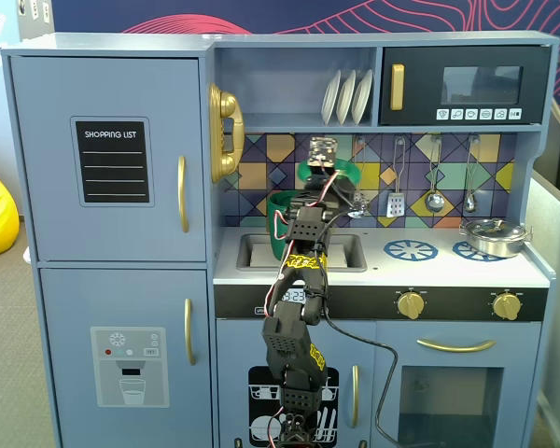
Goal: Pick up the lid from the counter and put it on the green recipient
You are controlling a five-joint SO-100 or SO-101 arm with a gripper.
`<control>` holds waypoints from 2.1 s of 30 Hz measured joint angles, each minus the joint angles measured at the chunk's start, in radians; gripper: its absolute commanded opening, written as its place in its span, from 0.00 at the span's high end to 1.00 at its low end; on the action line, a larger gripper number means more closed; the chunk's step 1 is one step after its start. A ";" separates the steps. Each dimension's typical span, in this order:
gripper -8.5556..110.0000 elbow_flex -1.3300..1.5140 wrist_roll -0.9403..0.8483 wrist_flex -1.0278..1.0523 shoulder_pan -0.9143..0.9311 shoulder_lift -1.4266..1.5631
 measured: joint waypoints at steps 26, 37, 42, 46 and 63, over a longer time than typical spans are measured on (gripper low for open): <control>0.93 0.003 -0.089 -0.041 -0.146 -0.118; 0.93 0.061 -0.097 -0.048 -0.150 -0.118; 0.93 0.120 -0.095 -0.069 -0.150 -0.100; 0.75 0.172 -0.094 -0.098 -0.150 -0.064; 0.59 -0.086 -0.066 0.149 -0.127 -0.014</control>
